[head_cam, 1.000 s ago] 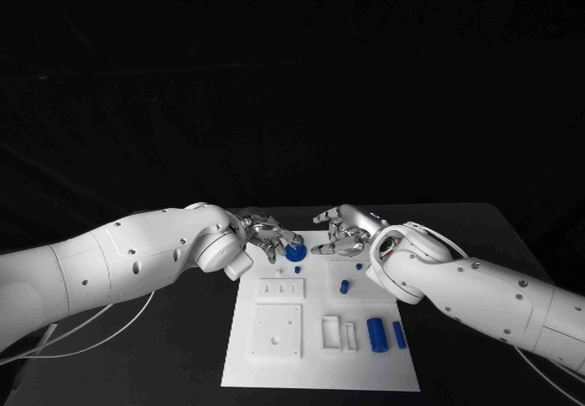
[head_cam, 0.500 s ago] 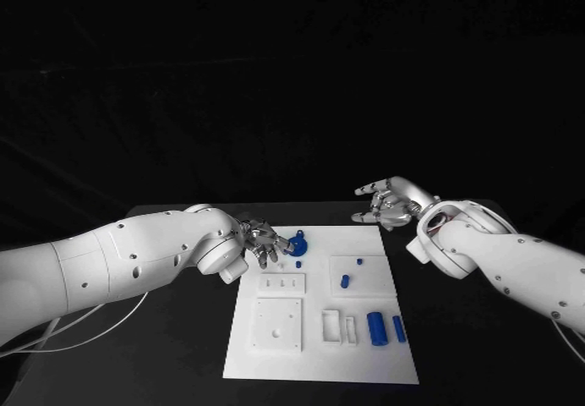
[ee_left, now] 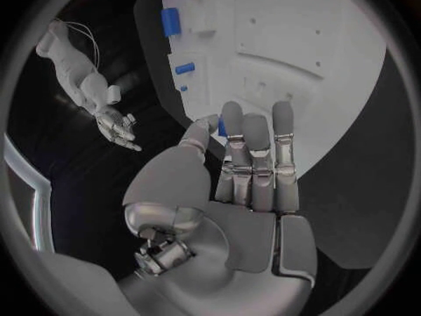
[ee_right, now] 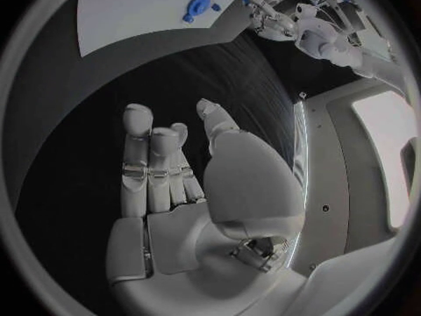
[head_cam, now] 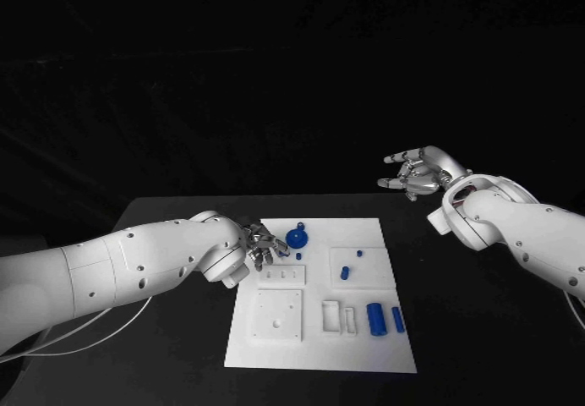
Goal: Assemble the parts on the task board
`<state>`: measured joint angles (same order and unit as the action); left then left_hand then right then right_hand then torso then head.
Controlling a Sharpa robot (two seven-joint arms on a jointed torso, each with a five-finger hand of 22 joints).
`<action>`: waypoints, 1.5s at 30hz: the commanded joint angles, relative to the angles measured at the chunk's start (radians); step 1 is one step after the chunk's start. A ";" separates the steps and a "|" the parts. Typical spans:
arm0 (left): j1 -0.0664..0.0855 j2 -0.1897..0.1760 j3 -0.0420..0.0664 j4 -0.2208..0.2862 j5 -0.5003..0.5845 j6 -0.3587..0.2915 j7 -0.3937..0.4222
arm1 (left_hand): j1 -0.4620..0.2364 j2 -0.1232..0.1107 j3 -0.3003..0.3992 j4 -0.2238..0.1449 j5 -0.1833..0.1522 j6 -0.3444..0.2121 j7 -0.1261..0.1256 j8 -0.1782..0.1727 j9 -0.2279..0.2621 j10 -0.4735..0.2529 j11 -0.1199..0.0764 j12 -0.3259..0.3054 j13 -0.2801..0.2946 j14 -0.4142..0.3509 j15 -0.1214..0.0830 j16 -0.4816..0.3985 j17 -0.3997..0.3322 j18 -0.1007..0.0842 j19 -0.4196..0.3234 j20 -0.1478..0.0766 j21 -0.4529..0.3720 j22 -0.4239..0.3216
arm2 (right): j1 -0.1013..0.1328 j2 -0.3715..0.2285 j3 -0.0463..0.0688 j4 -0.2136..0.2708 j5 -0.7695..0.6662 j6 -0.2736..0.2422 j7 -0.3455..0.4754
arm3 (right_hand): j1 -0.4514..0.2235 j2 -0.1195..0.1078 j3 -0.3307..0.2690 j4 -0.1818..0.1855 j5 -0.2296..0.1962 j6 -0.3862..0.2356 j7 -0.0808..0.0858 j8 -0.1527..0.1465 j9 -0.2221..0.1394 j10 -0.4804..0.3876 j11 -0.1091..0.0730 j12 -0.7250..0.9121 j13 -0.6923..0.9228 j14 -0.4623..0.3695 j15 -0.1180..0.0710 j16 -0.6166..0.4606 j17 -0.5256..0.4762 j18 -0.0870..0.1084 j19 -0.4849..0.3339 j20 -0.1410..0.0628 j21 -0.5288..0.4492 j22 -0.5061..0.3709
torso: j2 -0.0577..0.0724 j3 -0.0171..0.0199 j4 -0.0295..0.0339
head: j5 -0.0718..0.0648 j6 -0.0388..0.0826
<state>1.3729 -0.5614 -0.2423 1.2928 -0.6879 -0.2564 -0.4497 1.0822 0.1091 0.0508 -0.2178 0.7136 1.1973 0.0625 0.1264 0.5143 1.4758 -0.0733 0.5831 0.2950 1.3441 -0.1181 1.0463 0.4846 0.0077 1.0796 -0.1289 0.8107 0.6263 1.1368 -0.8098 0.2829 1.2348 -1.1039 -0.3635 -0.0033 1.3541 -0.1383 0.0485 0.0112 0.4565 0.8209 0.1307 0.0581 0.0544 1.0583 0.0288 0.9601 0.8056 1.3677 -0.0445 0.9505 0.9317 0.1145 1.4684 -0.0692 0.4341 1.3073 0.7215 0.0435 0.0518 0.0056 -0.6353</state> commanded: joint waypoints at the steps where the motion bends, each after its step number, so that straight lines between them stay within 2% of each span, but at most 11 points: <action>1: -0.006 0.001 0.000 0.010 -0.091 -0.054 -0.025 | -0.012 0.006 0.035 -0.042 0.007 0.112 -0.102 0.075 0.194 0.037 -0.016 0.019 0.005 0.008 -0.002 0.011 0.009 0.011 0.012 0.000 -0.011 0.026 | 0.003 0.003 0.001 -0.008 0.019 -0.015 0.021 | -0.012 -0.002 -0.008 0.001 0.005 0.004 0.001 -0.003 0.001 0.001 -0.006 0.006 -0.001 -0.003 -0.005 0.003 0.001 0.011 0.033 0.001 0.000 0.046 | 0.001 0.0009 0.0026 | 0.003 -0.005; 12: -0.037 0.010 0.000 0.012 -0.160 -0.044 -0.038 | -0.026 0.009 0.035 -0.052 0.031 0.114 -0.109 0.113 0.204 0.039 -0.018 0.064 0.009 0.020 -0.005 0.027 0.028 0.013 0.026 -0.001 -0.042 0.110 | 0.009 0.008 0.001 -0.019 0.018 -0.014 0.015 | -0.009 -0.001 -0.011 0.001 0.012 0.006 0.000 -0.003 0.001 0.001 -0.007 0.007 -0.004 -0.002 -0.005 0.004 0.002 0.011 0.033 0.001 0.002 0.046 | 0.002 0.0005 -0.0005 | 0.007 -0.019; 14: -0.043 0.011 0.000 0.013 -0.171 -0.038 -0.039 | -0.028 0.008 0.037 -0.053 0.038 0.116 -0.111 0.122 0.205 0.039 -0.019 0.075 0.009 0.024 -0.006 0.030 0.032 0.012 0.034 -0.002 -0.059 0.144 | 0.009 0.009 0.001 -0.019 0.018 -0.014 0.014 | -0.009 -0.001 -0.012 0.001 0.014 0.006 0.000 -0.003 0.001 0.001 -0.007 0.007 -0.004 -0.002 -0.005 0.004 0.002 0.011 0.033 0.001 0.003 0.047 | 0.002 0.0000 -0.0008 | 0.008 -0.021; 18: -0.049 0.012 0.000 0.015 -0.194 -0.026 -0.042 | -0.029 0.007 0.041 -0.056 0.046 0.114 -0.110 0.127 0.206 0.039 -0.018 0.079 0.008 0.022 -0.005 0.031 0.035 0.013 0.038 -0.002 -0.079 0.181 | 0.010 0.009 0.001 -0.020 0.018 -0.012 0.012 | -0.009 -0.001 -0.012 0.001 0.014 0.006 0.000 -0.003 0.001 0.001 -0.007 0.007 -0.004 -0.002 -0.005 0.004 0.002 0.011 0.033 0.001 0.003 0.047 | 0.002 -0.0001 -0.0006 | 0.008 -0.024; 25: -0.056 0.018 0.000 0.008 -0.209 -0.017 -0.045 | -0.029 0.007 0.041 -0.056 0.046 0.114 -0.110 0.127 0.206 0.039 -0.018 0.079 0.008 0.022 -0.005 0.031 0.035 0.013 0.038 -0.002 -0.079 0.181 | 0.010 0.010 0.001 -0.020 0.017 -0.009 0.008 | -0.008 -0.001 -0.012 0.001 0.017 0.005 0.000 -0.003 0.001 0.001 -0.007 0.008 -0.005 -0.001 -0.005 0.006 0.003 0.011 0.033 0.001 0.004 0.047 | 0.002 -0.0004 0.0003 | 0.007 -0.027; 26: -0.057 0.019 0.000 0.006 -0.211 -0.016 -0.045 | -0.030 0.006 0.044 -0.055 0.047 0.112 -0.109 0.129 0.204 0.039 -0.018 0.080 0.007 0.022 -0.004 0.029 0.035 0.011 0.063 -0.001 -0.159 0.282 | 0.010 0.010 0.001 -0.020 0.017 -0.008 0.008 | -0.008 -0.001 -0.012 0.001 0.017 0.005 0.000 -0.003 0.001 0.001 -0.007 0.008 -0.005 -0.001 -0.005 0.006 0.003 0.011 0.033 0.001 0.004 0.047 | 0.002 -0.0006 0.0001 | 0.007 -0.028; 27: -0.059 0.021 0.000 0.005 -0.212 -0.015 -0.045 | -0.030 0.006 0.044 -0.055 0.047 0.112 -0.109 0.129 0.204 0.039 -0.018 0.080 0.007 0.022 -0.004 0.029 0.035 0.011 0.063 -0.001 -0.159 0.282 | 0.010 0.011 0.001 -0.020 0.016 -0.008 0.007 | -0.008 -0.001 -0.012 0.001 0.017 0.005 0.000 -0.003 0.001 0.001 -0.007 0.008 -0.005 -0.001 -0.005 0.006 0.003 0.011 0.033 0.001 0.004 0.047 | 0.002 -0.0004 -0.0002 | 0.008 -0.029; 30: -0.063 0.025 0.000 0.000 -0.216 -0.011 -0.046 | -0.029 0.007 0.044 -0.055 0.047 0.113 -0.109 0.128 0.202 0.038 -0.016 0.077 0.006 0.023 -0.002 0.027 0.032 0.011 0.080 0.001 -0.216 0.347 | 0.010 0.012 0.001 -0.020 0.016 -0.007 0.006 | -0.008 0.000 -0.011 0.000 0.017 0.007 0.000 -0.003 0.001 0.001 -0.007 0.008 -0.005 -0.001 -0.005 0.006 0.004 0.011 0.034 0.001 0.005 0.047 | 0.002 -0.0008 -0.0010 | 0.009 -0.029; 40: -0.073 0.031 0.000 -0.009 -0.220 0.008 -0.050 | -0.029 0.007 0.044 -0.055 0.047 0.113 -0.109 0.128 0.202 0.038 -0.016 0.077 0.006 0.023 -0.002 0.027 0.032 0.011 0.080 0.001 -0.216 0.347 | 0.010 0.015 0.001 -0.019 0.013 -0.001 0.001 | -0.006 0.000 -0.010 -0.002 0.017 0.006 0.000 -0.003 0.001 0.001 -0.007 0.008 -0.006 0.000 -0.005 0.007 0.004 0.011 0.033 0.001 0.005 0.047 | 0.002 -0.0010 0.0003 | 0.006 -0.028; 41: -0.074 0.031 0.000 -0.010 -0.220 0.011 -0.051 | -0.028 0.009 0.044 -0.055 0.047 0.111 -0.109 0.129 0.200 0.038 -0.015 0.075 0.005 0.023 -0.002 0.026 0.029 0.005 0.127 -0.001 -0.345 0.485 | 0.010 0.015 0.001 -0.019 0.013 0.000 0.001 | -0.006 0.000 -0.010 -0.002 0.017 0.006 0.000 -0.003 0.001 0.001 -0.007 0.008 -0.006 0.000 -0.005 0.007 0.004 0.011 0.033 0.001 0.005 0.047 | 0.002 -0.0008 0.0000 | 0.007 -0.028; 45: -0.076 0.032 0.000 -0.013 -0.221 0.022 -0.053 | -0.028 0.009 0.044 -0.055 0.047 0.111 -0.109 0.129 0.200 0.038 -0.015 0.075 0.005 0.023 -0.002 0.026 0.029 0.005 0.127 -0.001 -0.345 0.485 | 0.010 0.016 0.001 -0.019 0.012 0.001 0.000 | -0.007 0.001 -0.008 -0.003 0.016 0.007 0.000 -0.003 0.001 0.001 -0.007 0.009 -0.007 -0.001 -0.006 0.007 0.004 0.011 0.033 0.001 0.005 0.047 | 0.002 -0.0015 0.0002 | 0.007 -0.029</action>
<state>1.2985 -0.5327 -0.2426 1.2795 -0.8996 -0.2615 -0.4989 1.0538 0.1063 0.0635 -0.2454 0.7538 1.1949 0.0601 0.1739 0.5179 1.4789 -0.0764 0.6590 0.3009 1.3650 -0.1212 1.0757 0.5147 0.0076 1.2027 -0.1306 0.4688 1.1094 1.1468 -0.7952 0.2831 1.2150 -1.0880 -0.3731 -0.0034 1.3506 -0.1422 0.0431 0.0110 0.4686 0.8196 0.1301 0.0580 0.0542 1.0579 0.0284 0.9639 0.8005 1.3681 -0.0448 0.9540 0.9343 0.1131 1.4683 -0.0693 0.4341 1.3079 0.7232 0.0423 0.0519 0.0123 -0.6630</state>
